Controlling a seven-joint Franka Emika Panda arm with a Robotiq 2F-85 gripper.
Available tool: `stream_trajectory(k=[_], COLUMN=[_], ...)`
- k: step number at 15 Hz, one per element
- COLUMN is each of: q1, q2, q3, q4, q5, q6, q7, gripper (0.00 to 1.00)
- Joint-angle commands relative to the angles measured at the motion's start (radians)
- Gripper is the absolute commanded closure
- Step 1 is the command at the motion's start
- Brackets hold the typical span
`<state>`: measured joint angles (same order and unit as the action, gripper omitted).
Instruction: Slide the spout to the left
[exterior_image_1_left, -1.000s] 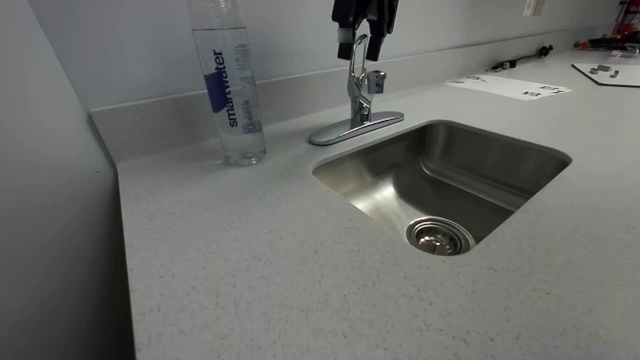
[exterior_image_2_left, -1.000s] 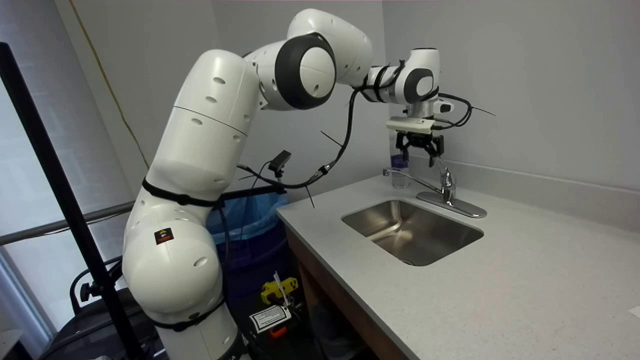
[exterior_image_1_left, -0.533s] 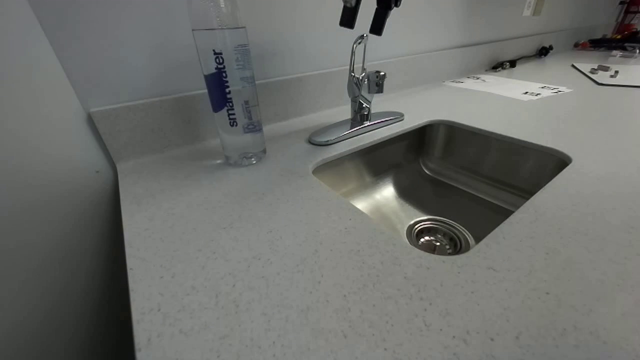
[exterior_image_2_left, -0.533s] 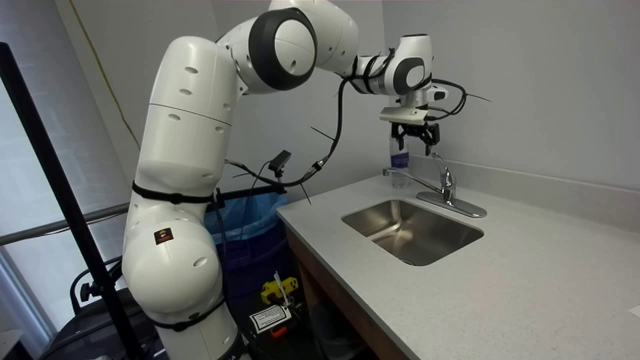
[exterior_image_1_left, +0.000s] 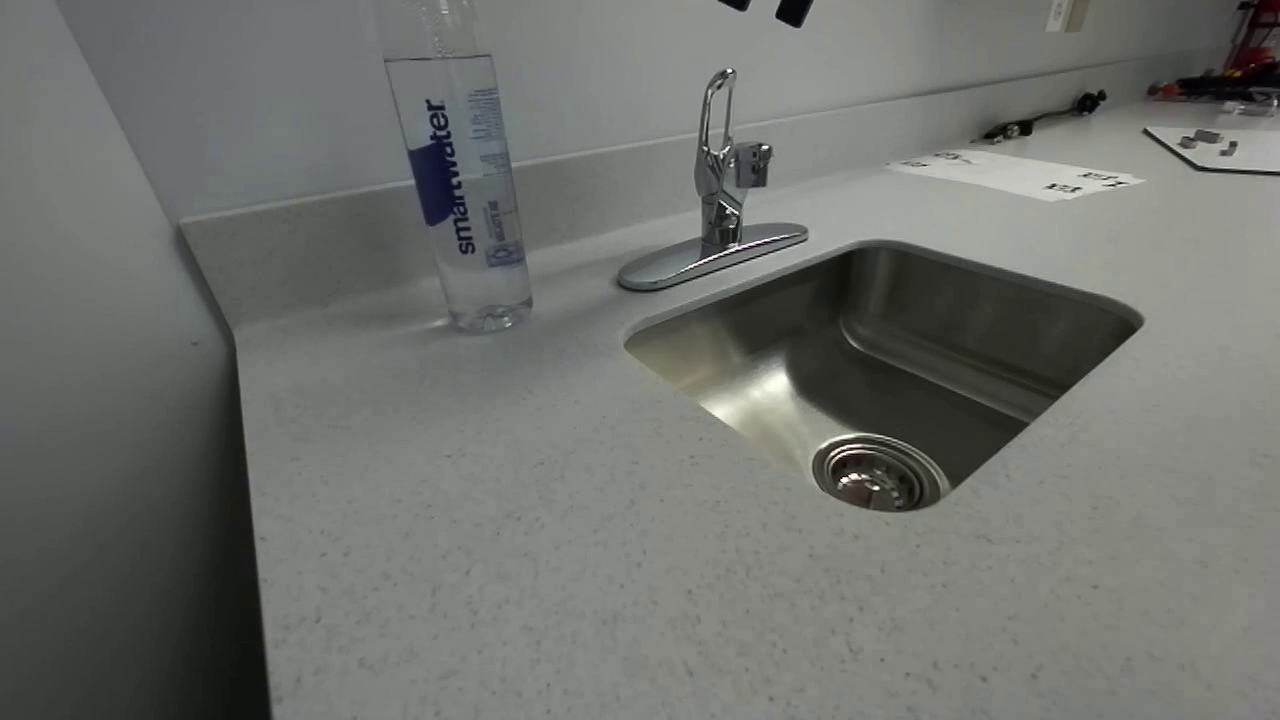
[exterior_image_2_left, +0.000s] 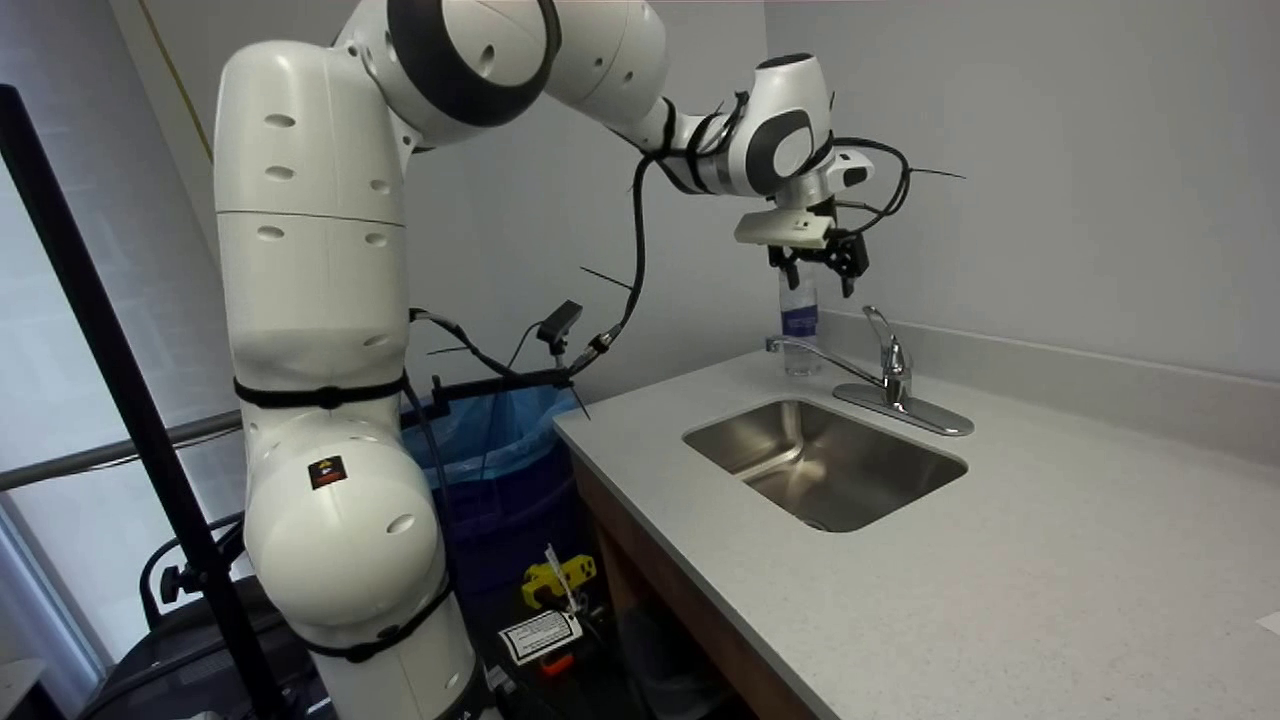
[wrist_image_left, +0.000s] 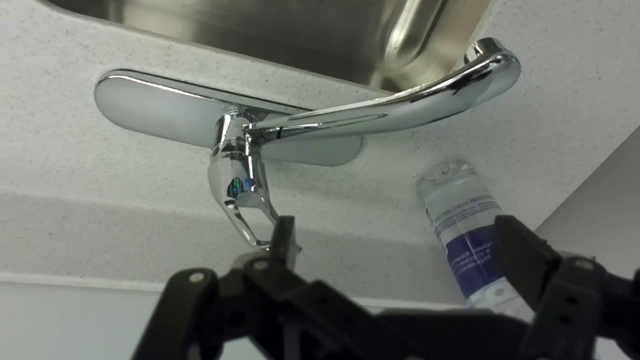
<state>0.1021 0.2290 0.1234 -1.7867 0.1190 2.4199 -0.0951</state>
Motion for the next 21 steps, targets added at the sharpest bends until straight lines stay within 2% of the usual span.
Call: stream_trajectory(k=[1,8,16,18,19,21], q1=[-0.004,0.004,0.011,0.012,0.011,0.013], q2=[-0.146,-0.284,-0.386,-0.402,-0.348,-0.363], q3=[0.005,-0.002,0.003,0.007,-0.003,-0.002], q4=[-0.196,-0.391,-0.540,-0.567,-0.503,-0.525], q5=[0.020,0.009,-0.003,-0.006,-0.005,-0.004], q6=[0.116,0.264,0.350,0.363,0.324,0.330], q7=[0.003,0.065,0.160,0.188,0.153,0.166], gripper=[0.00,0.00,0.00,0.00,0.00,0.00])
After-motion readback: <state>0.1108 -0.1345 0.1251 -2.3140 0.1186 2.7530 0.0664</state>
